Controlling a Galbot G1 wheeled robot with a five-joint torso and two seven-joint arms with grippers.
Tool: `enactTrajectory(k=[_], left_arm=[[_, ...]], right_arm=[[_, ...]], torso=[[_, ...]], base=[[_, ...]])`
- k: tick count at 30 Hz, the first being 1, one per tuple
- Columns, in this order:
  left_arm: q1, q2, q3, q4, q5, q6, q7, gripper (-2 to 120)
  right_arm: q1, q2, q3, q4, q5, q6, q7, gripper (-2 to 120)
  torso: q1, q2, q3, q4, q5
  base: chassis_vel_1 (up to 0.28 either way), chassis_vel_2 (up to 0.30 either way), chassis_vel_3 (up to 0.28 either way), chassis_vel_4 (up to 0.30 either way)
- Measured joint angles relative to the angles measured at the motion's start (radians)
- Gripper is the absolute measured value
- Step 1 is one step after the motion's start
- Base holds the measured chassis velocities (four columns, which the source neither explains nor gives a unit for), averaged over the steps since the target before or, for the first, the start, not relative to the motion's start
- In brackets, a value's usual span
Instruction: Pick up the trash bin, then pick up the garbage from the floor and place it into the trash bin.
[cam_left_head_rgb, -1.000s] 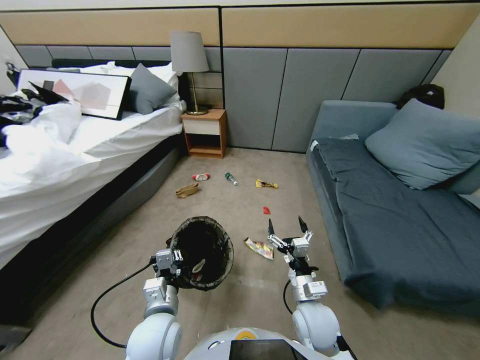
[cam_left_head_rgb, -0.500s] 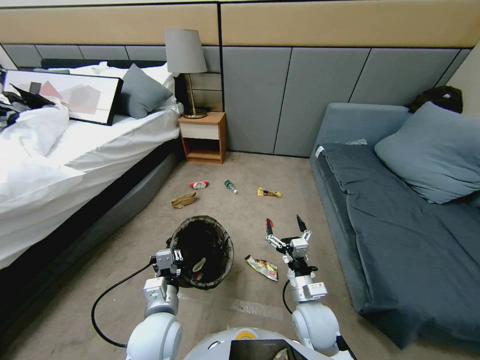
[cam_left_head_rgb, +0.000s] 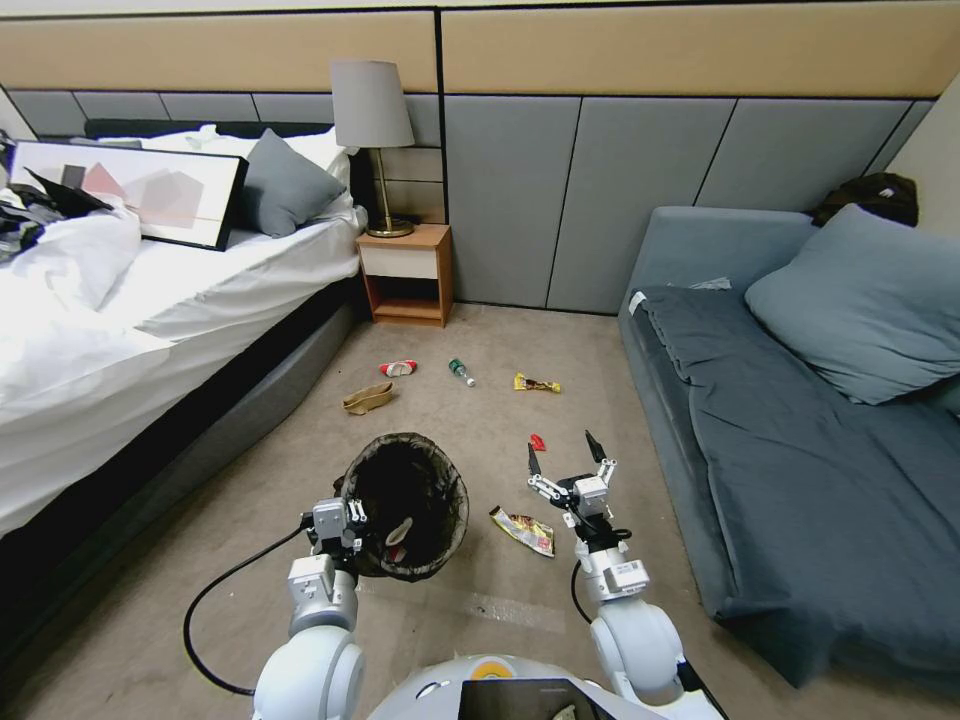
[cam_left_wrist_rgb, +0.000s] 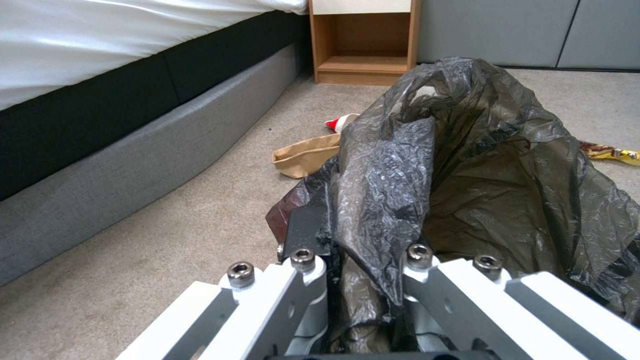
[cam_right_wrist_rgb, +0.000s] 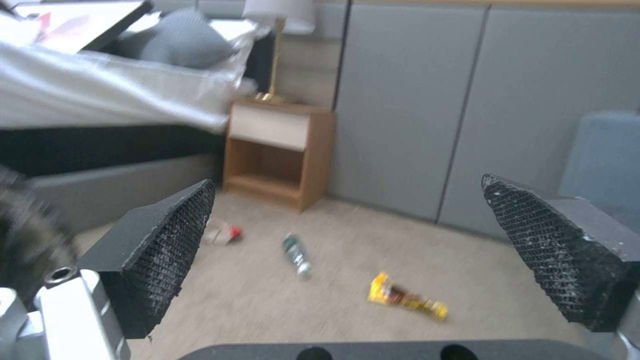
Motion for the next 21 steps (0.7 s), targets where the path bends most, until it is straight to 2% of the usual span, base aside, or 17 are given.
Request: enactTrajectory(k=[5, 8, 9, 12, 14, 21], left_arm=[[0.003, 0.002, 0.002, -0.002, 0.001, 0.0, 0.0, 7], [0.004, 0.004, 0.002, -0.004, 0.003, -0.001, 0.0, 7], [0.004, 0.004, 0.002, -0.004, 0.003, -0.001, 0.0, 7], [0.005, 0.005, 0.001, -0.005, 0.002, -0.001, 0.0, 7], [0.004, 0.004, 0.001, -0.005, 0.002, -0.001, 0.0, 7], [-0.003, 0.002, 0.001, -0.003, 0.002, -0.001, 0.002, 7]], right_arm=[[0.022, -0.05, -0.01, -0.045, 0.04, -0.028, -0.019, 100], [0.034, -0.112, -0.031, -0.094, 0.088, -0.072, -0.038, 100], [0.034, -0.112, -0.031, -0.094, 0.088, -0.072, -0.038, 100], [0.043, -0.184, -0.055, -0.158, 0.097, -0.087, -0.064, 100], [0.045, -0.206, -0.063, -0.177, 0.098, -0.088, -0.072, 100], [0.076, -0.3, -0.091, -0.316, 0.098, -0.083, -0.19, 100]], torso=[[0.0, 0.0, 0.0, 0.0001, 0.0001], [0.0, 0.0, 0.0, 0.0, 0.0001], [0.0, 0.0, 0.0, 0.0, 0.0001], [0.0, 0.0, 0.0, 0.0, 0.0001], [0.0, 0.0, 0.0, 0.0, 0.0003], [0.0, 0.0, 0.0, 0.0, 0.0001]], base=[[0.0, 0.0, 0.0, 0.0], [0.0, 0.0, 0.0, 0.0], [0.0, 0.0, 0.0, 0.0], [0.0, 0.0, 0.0, 0.0], [0.0, 0.0, 0.0, 0.0], [0.0, 0.0, 0.0, 0.0]])
